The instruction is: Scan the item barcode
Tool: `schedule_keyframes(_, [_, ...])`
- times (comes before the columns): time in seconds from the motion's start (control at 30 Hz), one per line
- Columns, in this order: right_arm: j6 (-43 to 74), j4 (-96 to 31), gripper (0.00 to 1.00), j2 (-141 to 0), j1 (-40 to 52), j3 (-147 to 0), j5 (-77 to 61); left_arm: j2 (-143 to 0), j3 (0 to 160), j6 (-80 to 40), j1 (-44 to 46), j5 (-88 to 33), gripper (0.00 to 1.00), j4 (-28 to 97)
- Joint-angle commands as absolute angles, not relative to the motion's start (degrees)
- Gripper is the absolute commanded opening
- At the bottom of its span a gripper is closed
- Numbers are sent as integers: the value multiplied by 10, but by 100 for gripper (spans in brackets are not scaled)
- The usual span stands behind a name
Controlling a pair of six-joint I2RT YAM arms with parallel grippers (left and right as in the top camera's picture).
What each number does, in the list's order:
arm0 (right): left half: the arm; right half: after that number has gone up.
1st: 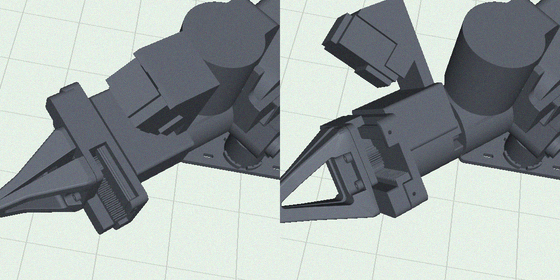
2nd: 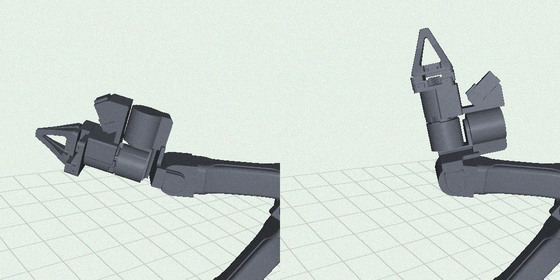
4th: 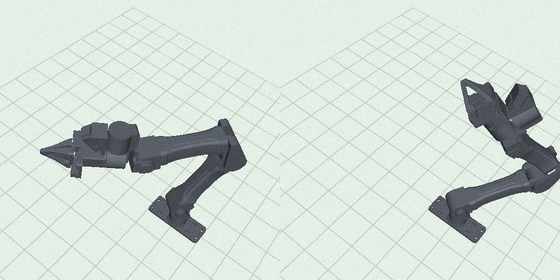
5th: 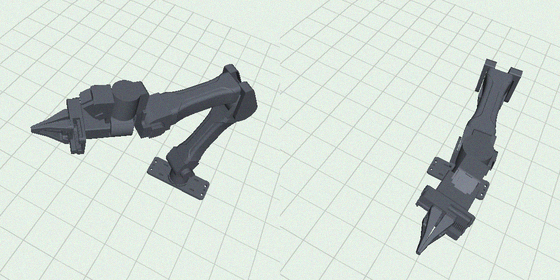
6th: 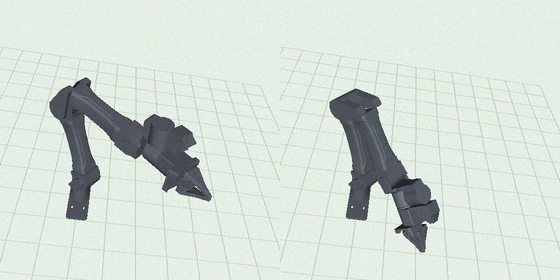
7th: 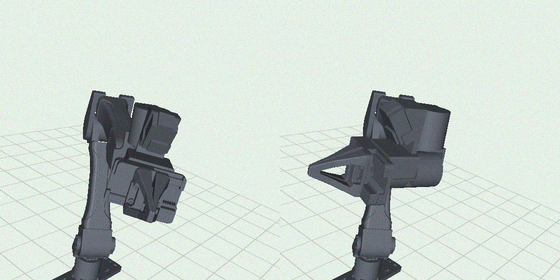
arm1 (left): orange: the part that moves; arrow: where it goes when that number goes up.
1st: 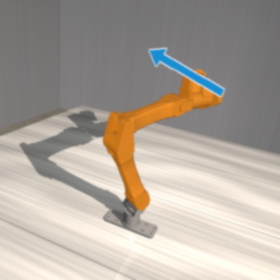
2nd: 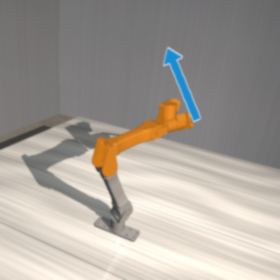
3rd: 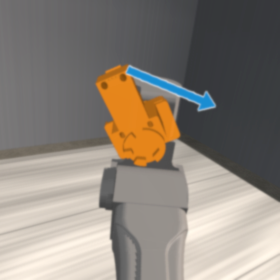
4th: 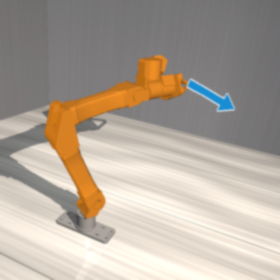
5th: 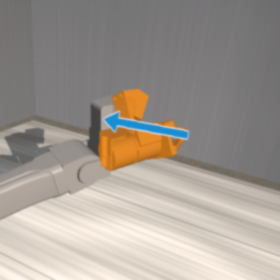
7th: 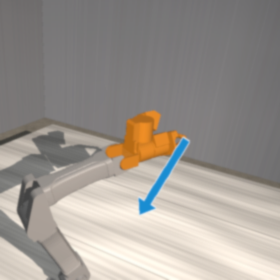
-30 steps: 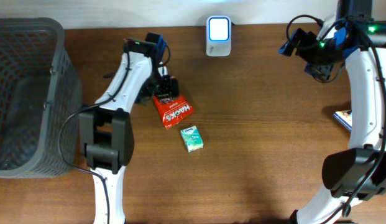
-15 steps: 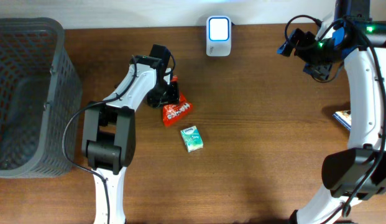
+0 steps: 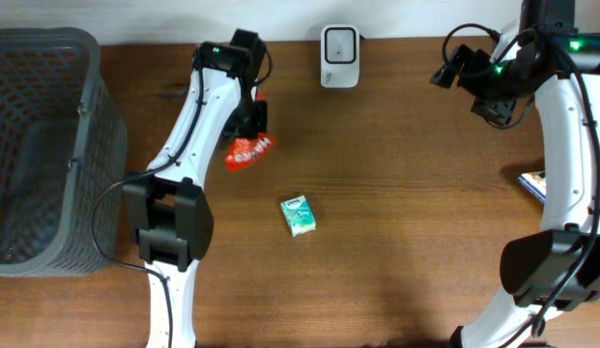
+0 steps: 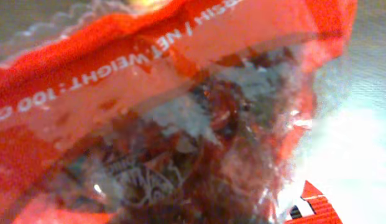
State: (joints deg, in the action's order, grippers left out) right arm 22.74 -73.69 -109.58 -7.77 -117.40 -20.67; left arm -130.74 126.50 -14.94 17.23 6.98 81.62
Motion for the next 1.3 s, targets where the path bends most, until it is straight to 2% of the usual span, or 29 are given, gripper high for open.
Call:
schedule_keyframes(0.0, [230,-737,99,-1098,-75,-1174,-205,-1306,1272,-147,213,183,8,822])
schedule_keyframes(0.03, [230,-737,99,-1098,-75,-1174,-205,-1306,1268,-147,223,184,5,822])
schedule_keyframes(0.23, [230,-737,98,-1098,-75,-1174,-205,-1306,1265,-182,291,270,3,823])
schedule_keyframes(0.33, [230,-737,99,-1098,-75,-1174,-205,-1306,1265,-186,309,275,3,815])
schedule_keyframes(0.5, [230,-737,99,-1098,-75,-1174,-205,-1306,1265,-186,312,278,3,807])
schedule_keyframes(0.7, [230,-737,99,-1098,-75,-1174,-205,-1306,1265,-186,312,399,5,826])
schedule_keyframes(1.0, [230,-737,99,-1098,-75,-1174,-205,-1306,1265,-186,312,504,7,834])
schedule_keyframes(1.03, [230,-737,99,-1098,-75,-1174,-205,-1306,1265,-186,312,503,9,835])
schedule_keyframes(1.13, [230,-737,99,-1098,-75,-1174,-205,-1306,1265,-186,312,499,25,841])
schedule_keyframes(1.17, [230,-737,98,-1098,-75,-1174,-205,-1306,1265,-186,312,486,33,841])
schedule_keyframes(1.2, [230,-737,99,-1098,-75,-1174,-205,-1306,1265,-186,312,468,45,840])
schedule_keyframes(1.27, [230,-737,98,-1098,-75,-1174,-205,-1306,1265,-186,312,424,49,834])
